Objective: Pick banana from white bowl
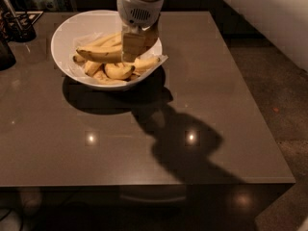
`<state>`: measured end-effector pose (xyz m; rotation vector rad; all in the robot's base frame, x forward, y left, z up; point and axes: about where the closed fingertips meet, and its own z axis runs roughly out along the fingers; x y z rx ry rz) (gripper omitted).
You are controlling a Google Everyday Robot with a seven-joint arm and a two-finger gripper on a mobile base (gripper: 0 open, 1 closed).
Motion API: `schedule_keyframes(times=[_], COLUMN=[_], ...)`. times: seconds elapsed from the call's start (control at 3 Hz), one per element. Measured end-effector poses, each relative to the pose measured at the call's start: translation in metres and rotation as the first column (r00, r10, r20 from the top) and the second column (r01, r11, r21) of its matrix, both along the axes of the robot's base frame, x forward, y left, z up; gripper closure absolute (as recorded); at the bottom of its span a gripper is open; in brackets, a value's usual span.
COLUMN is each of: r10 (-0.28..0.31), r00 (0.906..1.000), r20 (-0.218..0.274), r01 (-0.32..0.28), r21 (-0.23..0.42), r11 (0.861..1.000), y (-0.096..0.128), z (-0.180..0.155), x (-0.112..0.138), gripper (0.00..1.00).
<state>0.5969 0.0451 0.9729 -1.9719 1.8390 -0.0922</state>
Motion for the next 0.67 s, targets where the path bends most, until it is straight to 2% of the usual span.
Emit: schedule_keyframes(times=[0.33,0.67], r10=[-0.024,-0.106], r00=[0.9997,0.9943], r20=[0.006,-0.009], r01=[0.024,0.106], r21=[0.003,0.033], r11=[1.000,0.994], y=[-0.001,-0.017], z=[0.013,0.021], x=[-0.015,-0.055], gripper=[1.00,1.00])
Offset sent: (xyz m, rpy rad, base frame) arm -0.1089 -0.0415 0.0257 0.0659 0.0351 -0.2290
